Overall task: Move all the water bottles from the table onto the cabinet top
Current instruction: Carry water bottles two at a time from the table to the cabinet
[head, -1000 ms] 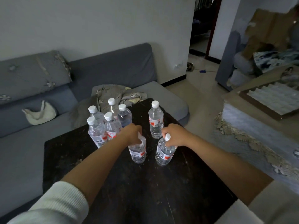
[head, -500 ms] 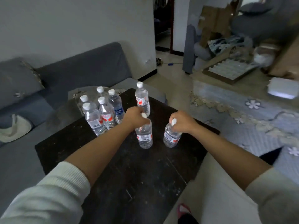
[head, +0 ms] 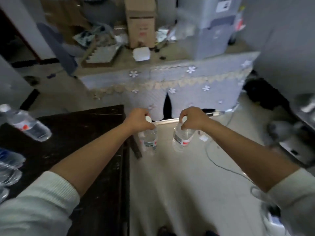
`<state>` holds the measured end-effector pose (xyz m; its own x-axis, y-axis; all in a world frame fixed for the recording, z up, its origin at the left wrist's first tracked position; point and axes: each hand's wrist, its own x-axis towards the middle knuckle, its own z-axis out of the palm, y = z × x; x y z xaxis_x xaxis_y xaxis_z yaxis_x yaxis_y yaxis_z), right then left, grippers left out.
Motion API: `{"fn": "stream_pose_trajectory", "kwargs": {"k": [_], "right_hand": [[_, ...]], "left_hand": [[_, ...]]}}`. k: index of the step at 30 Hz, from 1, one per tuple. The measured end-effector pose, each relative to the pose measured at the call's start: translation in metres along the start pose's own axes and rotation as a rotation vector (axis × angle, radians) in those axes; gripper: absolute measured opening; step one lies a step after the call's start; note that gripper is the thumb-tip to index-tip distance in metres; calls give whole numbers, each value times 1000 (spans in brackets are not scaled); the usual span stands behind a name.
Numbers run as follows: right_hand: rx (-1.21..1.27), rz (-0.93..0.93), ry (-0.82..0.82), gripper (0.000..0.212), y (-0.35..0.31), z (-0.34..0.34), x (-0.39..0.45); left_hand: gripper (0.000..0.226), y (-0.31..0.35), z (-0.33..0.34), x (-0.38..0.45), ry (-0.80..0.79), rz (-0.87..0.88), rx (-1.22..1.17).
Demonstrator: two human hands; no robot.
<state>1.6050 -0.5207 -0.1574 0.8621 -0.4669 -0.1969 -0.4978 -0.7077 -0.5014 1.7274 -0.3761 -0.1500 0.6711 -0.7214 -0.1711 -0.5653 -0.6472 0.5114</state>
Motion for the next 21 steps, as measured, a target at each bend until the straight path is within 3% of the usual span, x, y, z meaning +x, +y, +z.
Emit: {"fn": "stream_pose_trajectory", "kwargs": {"k": [5, 11, 21], "right_hand": [[45, 242, 149, 28, 113, -37, -85], [79, 520, 312, 29, 232, -73, -208], [235, 1051, 569, 30, 389, -80, -417]], "left_hand": [[18, 116, 79, 9, -145, 299, 34], [16, 260, 179, -10, -248, 437, -43], [18, 466, 356, -94, -601, 840, 75]]}}
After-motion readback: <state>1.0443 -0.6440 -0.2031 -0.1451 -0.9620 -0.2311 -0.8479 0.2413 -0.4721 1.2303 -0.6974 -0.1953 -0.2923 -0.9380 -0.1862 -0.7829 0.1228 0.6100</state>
